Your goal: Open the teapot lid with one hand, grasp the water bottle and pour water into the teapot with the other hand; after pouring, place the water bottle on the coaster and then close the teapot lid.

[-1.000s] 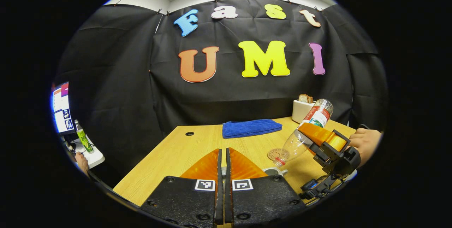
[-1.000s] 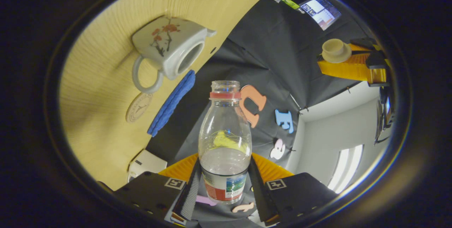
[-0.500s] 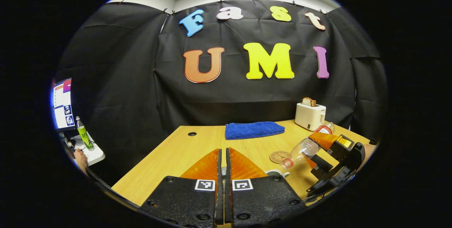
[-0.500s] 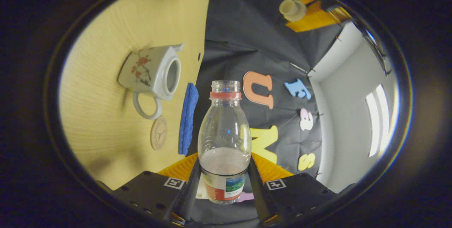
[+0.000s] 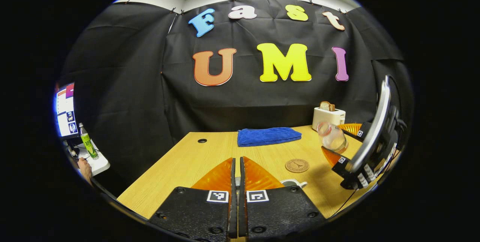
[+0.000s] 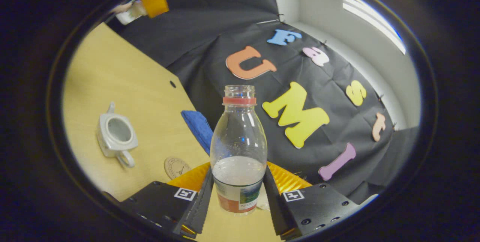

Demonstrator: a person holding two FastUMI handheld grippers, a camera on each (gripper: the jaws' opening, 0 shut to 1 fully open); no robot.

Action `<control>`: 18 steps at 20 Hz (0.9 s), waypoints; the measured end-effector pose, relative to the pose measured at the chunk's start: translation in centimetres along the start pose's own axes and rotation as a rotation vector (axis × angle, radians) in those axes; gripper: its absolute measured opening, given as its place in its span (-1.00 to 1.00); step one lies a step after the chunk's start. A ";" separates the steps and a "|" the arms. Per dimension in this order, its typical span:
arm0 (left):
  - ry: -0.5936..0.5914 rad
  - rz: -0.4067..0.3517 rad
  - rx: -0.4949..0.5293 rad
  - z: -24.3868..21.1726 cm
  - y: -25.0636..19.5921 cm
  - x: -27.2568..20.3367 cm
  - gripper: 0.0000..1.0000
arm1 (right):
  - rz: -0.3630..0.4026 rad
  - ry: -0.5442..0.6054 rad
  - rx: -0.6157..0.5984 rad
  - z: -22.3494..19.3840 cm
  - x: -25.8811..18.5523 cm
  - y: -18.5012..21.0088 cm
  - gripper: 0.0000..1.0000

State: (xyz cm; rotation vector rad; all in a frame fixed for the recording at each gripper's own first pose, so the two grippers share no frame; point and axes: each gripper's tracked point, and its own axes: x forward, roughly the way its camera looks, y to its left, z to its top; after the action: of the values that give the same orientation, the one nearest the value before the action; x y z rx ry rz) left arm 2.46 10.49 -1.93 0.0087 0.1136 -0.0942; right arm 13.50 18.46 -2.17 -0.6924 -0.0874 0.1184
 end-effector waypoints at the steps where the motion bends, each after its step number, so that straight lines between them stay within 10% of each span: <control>1: -0.002 0.000 0.000 0.1 0.0 0.0 -0.92 | 0.016 0.005 0.106 0.3 0.3 -0.2 0.36; 8: 0.004 0.007 0.003 -0.3 0.3 0.1 -0.93 | 0.105 0.046 0.667 1.4 4.7 -0.7 0.36; 18: 0.029 -0.005 -0.003 -1.3 0.0 1.1 -0.92 | 0.218 0.090 0.762 -1.4 9.5 5.1 0.36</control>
State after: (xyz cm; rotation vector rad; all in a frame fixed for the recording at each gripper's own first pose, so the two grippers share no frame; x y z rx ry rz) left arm 3.39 10.39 -3.30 0.0068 0.1431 -0.0988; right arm 22.67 22.83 -6.13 0.0577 0.1185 0.3095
